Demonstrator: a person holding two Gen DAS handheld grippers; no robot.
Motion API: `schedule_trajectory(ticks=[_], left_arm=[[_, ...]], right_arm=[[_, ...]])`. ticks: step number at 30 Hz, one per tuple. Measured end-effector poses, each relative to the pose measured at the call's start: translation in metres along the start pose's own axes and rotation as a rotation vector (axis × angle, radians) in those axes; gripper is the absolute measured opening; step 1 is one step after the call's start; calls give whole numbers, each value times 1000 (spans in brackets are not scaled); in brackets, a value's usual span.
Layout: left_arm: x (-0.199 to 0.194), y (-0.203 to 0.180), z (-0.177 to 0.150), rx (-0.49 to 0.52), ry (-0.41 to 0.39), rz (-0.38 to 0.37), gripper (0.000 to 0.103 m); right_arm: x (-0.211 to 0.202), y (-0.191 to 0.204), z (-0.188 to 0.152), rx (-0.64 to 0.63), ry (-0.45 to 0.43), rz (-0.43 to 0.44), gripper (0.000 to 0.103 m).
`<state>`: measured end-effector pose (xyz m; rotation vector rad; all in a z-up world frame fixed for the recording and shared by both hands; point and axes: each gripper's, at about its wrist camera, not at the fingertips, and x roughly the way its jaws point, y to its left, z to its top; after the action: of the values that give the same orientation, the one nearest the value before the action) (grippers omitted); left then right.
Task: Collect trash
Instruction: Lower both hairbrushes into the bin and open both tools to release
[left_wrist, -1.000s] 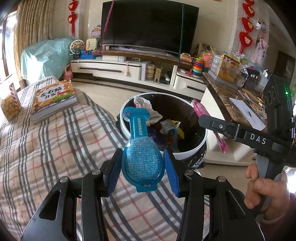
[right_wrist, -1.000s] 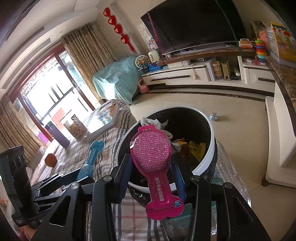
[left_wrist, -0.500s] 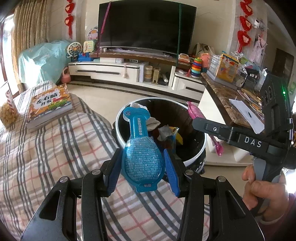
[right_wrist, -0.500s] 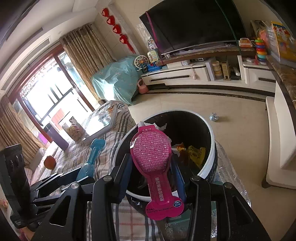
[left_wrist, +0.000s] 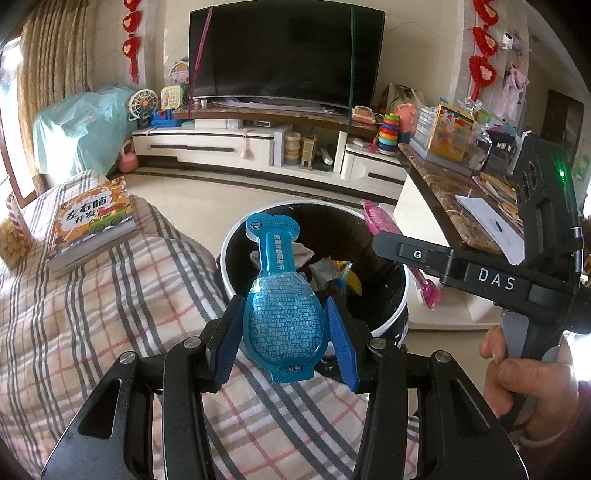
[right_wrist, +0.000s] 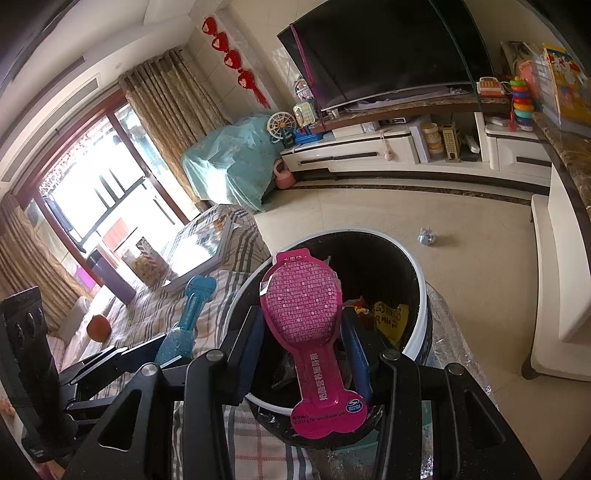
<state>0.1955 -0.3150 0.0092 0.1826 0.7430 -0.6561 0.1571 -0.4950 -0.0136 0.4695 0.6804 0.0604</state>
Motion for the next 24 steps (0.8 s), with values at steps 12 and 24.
schedule_trajectory(ticks=[12, 24], left_arm=[[11, -1, 6, 5, 8, 2, 44], [18, 1, 11, 2, 9, 4, 44]], right_arm=[[8, -4, 3, 9, 11, -8, 44], [17, -7, 7, 20, 26, -9, 44]])
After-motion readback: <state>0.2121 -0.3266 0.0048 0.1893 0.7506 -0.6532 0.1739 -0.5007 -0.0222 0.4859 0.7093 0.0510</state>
